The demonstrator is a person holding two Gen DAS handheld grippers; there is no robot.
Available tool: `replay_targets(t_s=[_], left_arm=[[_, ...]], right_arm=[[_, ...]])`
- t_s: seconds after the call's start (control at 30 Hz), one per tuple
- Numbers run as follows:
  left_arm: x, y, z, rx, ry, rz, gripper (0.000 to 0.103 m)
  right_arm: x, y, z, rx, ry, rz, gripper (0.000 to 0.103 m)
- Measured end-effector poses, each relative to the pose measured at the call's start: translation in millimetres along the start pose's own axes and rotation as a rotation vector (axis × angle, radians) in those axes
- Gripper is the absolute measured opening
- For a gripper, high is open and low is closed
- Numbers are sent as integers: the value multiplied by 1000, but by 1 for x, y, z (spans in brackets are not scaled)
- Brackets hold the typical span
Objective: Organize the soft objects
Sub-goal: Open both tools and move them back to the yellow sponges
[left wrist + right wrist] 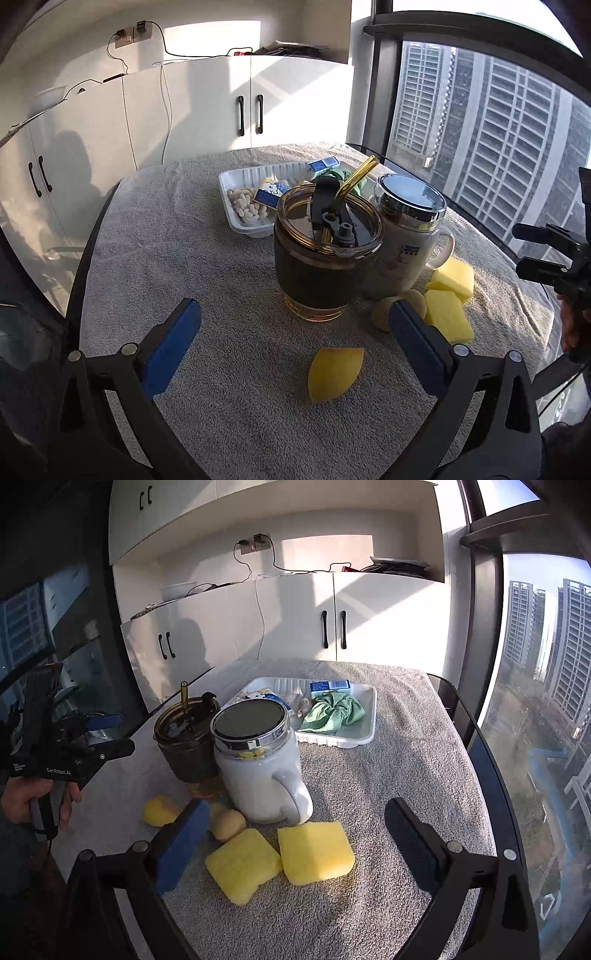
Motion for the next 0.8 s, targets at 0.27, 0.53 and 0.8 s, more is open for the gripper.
replay_targets(t_s=[0.27,0.53,0.8], left_arm=[[-16,42,38,-176,8,-96,103],[-50,52,31,-203,39,-190,103],[-67,47,15,-178,32,-180,103]], right_arm=[[-21,64,-31,-99,30,-128,98],[-56,76,-40,-143,75,-216,95],[-69,86,-48,-133,105,-240,93]])
Point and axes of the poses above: each gripper's, at about its wrist camera, not at the fingertips, and x roughly against the way its jaws point, z to its right, y to its underside, the point moved 1 cm from there along -x, roughly the way its jaws point, and after that the axes turned 10 degrees about z, right-handed, at the moved point
